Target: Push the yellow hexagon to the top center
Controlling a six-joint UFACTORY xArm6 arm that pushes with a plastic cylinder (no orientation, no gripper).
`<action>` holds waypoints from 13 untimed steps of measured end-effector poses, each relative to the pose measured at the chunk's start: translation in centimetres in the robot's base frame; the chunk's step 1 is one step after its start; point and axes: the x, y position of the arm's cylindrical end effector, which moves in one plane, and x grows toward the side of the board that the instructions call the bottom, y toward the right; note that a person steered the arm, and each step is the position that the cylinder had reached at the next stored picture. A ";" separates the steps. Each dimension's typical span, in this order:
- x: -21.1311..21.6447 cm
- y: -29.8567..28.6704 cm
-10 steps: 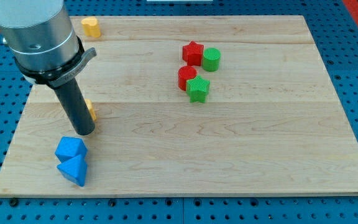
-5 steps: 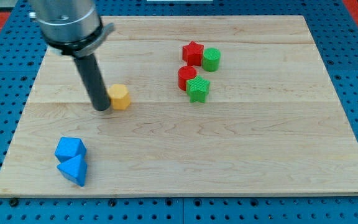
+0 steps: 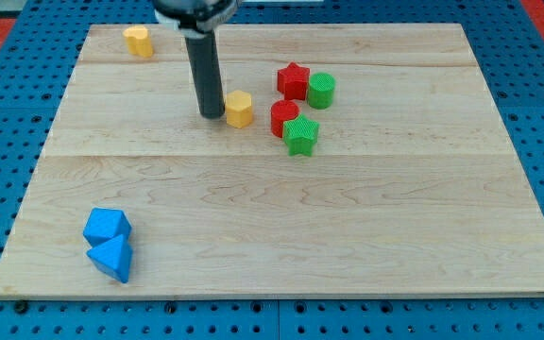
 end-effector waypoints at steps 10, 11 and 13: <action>-0.8 2.2; -1.6 1.9; -2.0 2.1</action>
